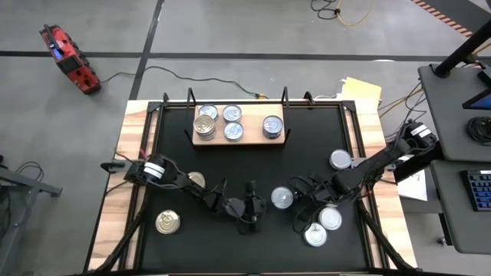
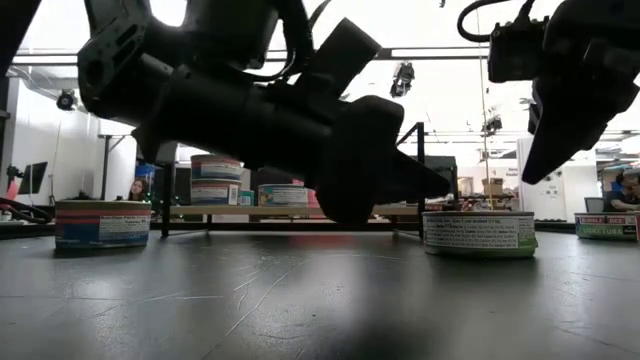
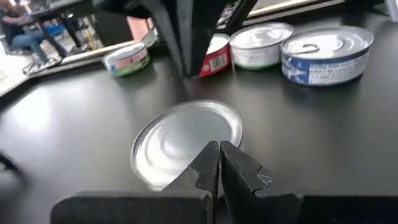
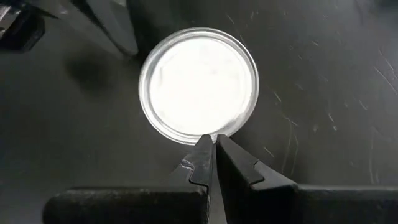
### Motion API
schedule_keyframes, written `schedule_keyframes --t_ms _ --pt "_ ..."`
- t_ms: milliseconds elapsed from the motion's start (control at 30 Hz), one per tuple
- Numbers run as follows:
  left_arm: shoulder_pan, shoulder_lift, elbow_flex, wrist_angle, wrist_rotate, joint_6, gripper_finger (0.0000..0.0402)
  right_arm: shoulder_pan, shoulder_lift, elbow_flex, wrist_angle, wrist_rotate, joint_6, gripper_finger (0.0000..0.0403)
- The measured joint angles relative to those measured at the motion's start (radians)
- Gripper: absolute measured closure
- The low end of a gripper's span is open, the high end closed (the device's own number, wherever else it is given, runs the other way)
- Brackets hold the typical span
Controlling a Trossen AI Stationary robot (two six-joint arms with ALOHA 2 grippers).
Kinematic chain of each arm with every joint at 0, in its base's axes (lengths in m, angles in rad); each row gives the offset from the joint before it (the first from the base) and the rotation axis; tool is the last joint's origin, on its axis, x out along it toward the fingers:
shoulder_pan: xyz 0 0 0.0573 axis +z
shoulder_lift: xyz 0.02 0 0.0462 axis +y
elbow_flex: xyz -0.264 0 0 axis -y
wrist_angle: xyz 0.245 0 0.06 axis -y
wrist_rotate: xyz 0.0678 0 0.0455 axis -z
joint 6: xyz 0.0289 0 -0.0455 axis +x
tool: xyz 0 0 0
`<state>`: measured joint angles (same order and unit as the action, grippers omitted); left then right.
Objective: Stack canned seafood by type on shelf
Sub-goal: Put the green tuna can on the shelf
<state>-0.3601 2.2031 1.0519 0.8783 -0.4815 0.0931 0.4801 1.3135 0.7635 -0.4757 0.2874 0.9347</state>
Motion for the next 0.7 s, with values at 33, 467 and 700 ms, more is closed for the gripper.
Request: schedule_keyframes --t_ms 33,467,700 --pt "0.001 0.001 0.003 -0.002 0.001 0.005 0.0401 0.000 -0.003 0.000 -0.011 0.000 0.012 0.0390" --pt "0.053 0.019 0.002 -0.007 0.078 -0.049 0.0401 0.000 0.035 0.000 -0.030 0.000 0.069 0.0390" --pt "0.052 0.020 0.002 -0.018 0.080 -0.054 0.0401 0.000 0.035 0.000 -0.024 -0.018 0.151 0.0390"
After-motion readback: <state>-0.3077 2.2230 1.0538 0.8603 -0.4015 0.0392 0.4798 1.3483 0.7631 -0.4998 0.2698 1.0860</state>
